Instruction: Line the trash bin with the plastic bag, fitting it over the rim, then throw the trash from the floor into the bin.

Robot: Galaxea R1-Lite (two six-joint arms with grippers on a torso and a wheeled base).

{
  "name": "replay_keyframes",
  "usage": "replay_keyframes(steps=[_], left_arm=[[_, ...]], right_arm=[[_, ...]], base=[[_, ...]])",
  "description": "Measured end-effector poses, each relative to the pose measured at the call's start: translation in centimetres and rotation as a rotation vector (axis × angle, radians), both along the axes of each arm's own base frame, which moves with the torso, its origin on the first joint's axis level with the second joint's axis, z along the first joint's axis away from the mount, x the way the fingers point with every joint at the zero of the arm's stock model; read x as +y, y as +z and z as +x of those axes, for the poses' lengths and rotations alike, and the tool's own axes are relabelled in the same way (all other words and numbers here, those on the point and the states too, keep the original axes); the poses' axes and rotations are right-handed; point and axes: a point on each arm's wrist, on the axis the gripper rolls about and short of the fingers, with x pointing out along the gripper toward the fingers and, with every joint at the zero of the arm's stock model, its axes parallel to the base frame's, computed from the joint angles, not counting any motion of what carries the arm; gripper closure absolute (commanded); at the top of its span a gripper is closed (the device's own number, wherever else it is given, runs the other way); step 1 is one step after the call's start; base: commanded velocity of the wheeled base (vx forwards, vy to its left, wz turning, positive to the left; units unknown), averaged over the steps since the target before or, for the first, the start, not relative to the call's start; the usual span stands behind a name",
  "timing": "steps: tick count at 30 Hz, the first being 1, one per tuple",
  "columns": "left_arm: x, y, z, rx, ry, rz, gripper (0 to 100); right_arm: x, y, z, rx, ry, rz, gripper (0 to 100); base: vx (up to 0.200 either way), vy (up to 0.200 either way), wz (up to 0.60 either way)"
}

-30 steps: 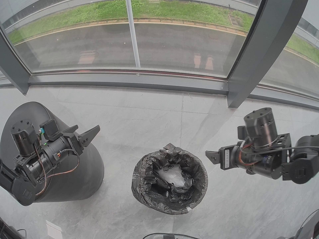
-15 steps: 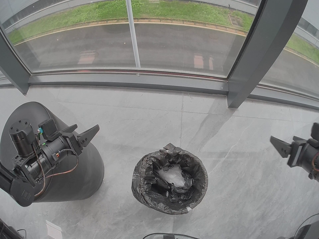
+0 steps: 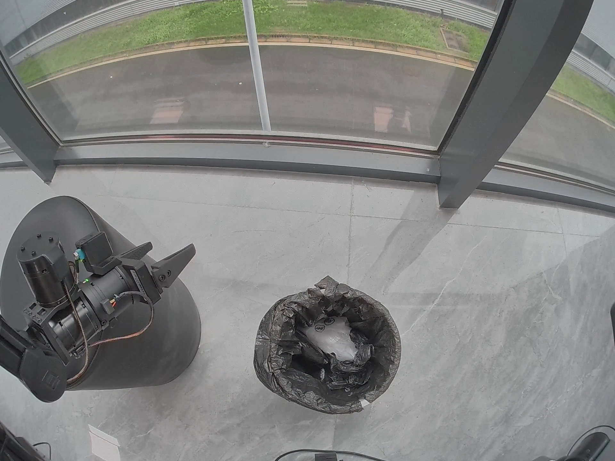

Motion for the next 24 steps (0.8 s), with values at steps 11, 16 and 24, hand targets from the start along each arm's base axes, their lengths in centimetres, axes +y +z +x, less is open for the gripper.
replay_keyframes(steps=[11, 16, 24], left_arm=[[-0.4, 0.5, -1.2, -0.036, 0.008, 0.003, 0], [-0.5, 1.9, -3.3, -0.130, 0.049, 0.061, 0], [-0.3, 3.6, -7.8, -0.286, 0.105, 0.166, 0]], right_arm=[[-0.4, -4.5, -3.3, -0.083, -0.157, -0.033, 0], [-0.3, -4.7, -3.9, -0.142, -0.192, -0.031, 0], [-0.1, -5.2, -4.0, -0.136, -0.098, -0.045, 0]], base=[[0.000, 0.000, 0.00], [0.000, 0.000, 0.00], [0.000, 0.000, 0.00]])
